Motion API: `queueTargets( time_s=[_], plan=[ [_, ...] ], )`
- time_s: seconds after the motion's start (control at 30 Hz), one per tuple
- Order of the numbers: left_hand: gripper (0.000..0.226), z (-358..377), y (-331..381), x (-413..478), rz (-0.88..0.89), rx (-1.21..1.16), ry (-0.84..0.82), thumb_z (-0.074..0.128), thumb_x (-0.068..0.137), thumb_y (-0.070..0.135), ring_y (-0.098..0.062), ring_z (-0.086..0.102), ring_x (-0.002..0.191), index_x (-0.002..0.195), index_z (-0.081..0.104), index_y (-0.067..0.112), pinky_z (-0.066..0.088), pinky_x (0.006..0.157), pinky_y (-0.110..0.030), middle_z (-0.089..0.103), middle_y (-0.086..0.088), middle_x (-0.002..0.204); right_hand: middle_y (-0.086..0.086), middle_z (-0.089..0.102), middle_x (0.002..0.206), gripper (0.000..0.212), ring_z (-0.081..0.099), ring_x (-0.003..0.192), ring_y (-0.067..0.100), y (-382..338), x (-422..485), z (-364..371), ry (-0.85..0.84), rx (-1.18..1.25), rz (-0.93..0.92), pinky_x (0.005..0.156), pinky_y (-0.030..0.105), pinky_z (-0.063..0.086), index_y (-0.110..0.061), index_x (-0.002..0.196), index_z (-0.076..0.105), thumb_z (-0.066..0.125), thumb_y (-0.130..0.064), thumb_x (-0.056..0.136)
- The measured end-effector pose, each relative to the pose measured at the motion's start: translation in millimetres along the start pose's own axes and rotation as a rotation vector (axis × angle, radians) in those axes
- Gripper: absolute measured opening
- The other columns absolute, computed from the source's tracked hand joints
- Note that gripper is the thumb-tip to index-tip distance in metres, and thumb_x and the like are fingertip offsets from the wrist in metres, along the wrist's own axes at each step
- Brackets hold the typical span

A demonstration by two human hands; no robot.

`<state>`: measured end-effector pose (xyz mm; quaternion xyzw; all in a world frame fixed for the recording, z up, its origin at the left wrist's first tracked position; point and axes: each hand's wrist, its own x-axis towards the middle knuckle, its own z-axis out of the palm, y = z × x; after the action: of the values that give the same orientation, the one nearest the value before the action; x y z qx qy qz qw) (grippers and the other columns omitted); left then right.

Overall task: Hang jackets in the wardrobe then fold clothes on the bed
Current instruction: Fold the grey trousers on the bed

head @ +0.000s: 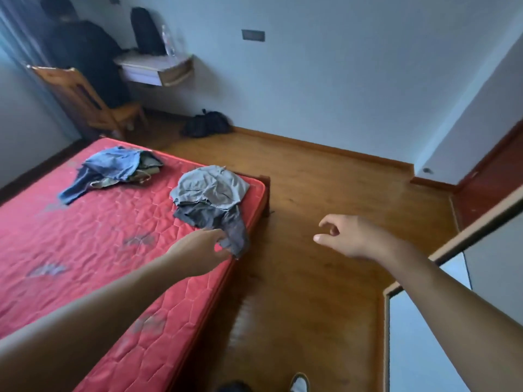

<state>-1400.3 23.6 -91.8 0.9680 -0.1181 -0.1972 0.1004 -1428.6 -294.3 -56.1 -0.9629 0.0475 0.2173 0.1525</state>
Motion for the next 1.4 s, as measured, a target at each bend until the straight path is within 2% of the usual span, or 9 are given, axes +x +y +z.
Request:
queueTargets(
  time_s=[0.13,0.2,0.4,0.63,0.83,1.0,1.1,1.27,1.4],
  plan=[
    [0.045,-3,-14,18,-0.112,-0.062,0.035,0.056,0.098,0.040,-0.021,0.057,0.123,0.140,0.054,0.024,0.047,0.098,-0.033,0.060,-0.001,0.136,-0.002,0.065,0.128,0.052,0.061,0.114,0.019,-19,61,-18,-0.056,-0.090,-0.119,0.092,0.034,0.050,-0.033,0.138,0.053,0.054,-0.062,0.095],
    [0.044,-4,-23,30,-0.152,-0.084,0.045,0.055,0.099,0.038,-0.020,0.056,0.124,0.141,0.053,0.024,0.046,0.097,-0.031,0.059,-0.001,0.137,-0.002,0.065,0.128,0.052,0.061,0.116,0.020,-32,91,-23,-0.085,-0.122,-0.165,0.095,0.035,0.050,-0.032,0.139,0.053,0.055,-0.061,0.095],
    [0.047,-4,-59,87,-0.256,-0.140,0.062,0.055,0.098,0.044,-0.020,0.059,0.116,0.141,0.053,0.025,0.049,0.091,-0.032,0.060,-0.001,0.131,-0.002,0.064,0.132,0.053,0.061,0.119,0.019,-73,186,-32,-0.149,-0.200,-0.272,0.096,0.036,0.049,-0.030,0.140,0.053,0.055,-0.060,0.096],
    [0.051,-23,-119,191,-0.320,-0.185,0.050,0.056,0.091,0.054,-0.023,0.061,0.114,0.137,0.053,0.031,0.053,0.091,-0.040,0.059,-0.001,0.129,0.000,0.066,0.128,0.049,0.062,0.115,0.021,-131,313,-49,-0.191,-0.246,-0.318,0.098,0.040,0.051,-0.029,0.136,0.055,0.056,-0.058,0.095],
    [0.051,-49,-168,265,-0.368,-0.210,0.016,0.056,0.091,0.055,-0.024,0.060,0.114,0.136,0.053,0.030,0.053,0.091,-0.040,0.056,-0.001,0.130,0.002,0.065,0.130,0.048,0.061,0.118,0.023,-179,406,-62,-0.238,-0.272,-0.335,0.098,0.043,0.050,-0.026,0.132,0.056,0.055,-0.057,0.095],
    [0.055,-63,-200,309,-0.409,-0.200,0.012,0.056,0.089,0.059,-0.025,0.061,0.111,0.137,0.051,0.032,0.053,0.085,-0.038,0.055,0.000,0.128,0.003,0.064,0.132,0.051,0.060,0.119,0.024,-212,472,-66,-0.304,-0.296,-0.373,0.094,0.036,0.049,-0.022,0.136,0.055,0.056,-0.055,0.097],
    [0.055,-64,-217,339,-0.438,-0.204,-0.005,0.055,0.088,0.062,-0.026,0.061,0.110,0.135,0.052,0.033,0.054,0.085,-0.040,0.055,0.000,0.126,0.003,0.063,0.134,0.055,0.059,0.120,0.025,-225,518,-61,-0.315,-0.334,-0.381,0.094,0.041,0.050,-0.025,0.137,0.053,0.054,-0.060,0.094],
    [0.054,-50,-249,403,-0.472,-0.248,-0.034,0.061,0.092,0.047,-0.029,0.060,0.115,0.141,0.052,0.027,0.050,0.090,-0.037,0.053,-0.005,0.134,0.002,0.065,0.128,0.056,0.061,0.117,0.025,-234,599,-32,-0.351,-0.347,-0.417,0.093,0.045,0.052,-0.026,0.132,0.055,0.052,-0.064,0.091],
    [0.048,-10,-284,468,-0.525,-0.385,-0.067,0.066,0.093,0.030,-0.029,0.053,0.123,0.138,0.056,0.017,0.040,0.096,-0.031,0.053,-0.012,0.131,0.004,0.066,0.117,0.045,0.062,0.108,0.028,-233,671,24,-0.410,-0.384,-0.444,0.084,0.043,0.053,-0.023,0.118,0.057,0.050,-0.060,0.093]
  ],
)
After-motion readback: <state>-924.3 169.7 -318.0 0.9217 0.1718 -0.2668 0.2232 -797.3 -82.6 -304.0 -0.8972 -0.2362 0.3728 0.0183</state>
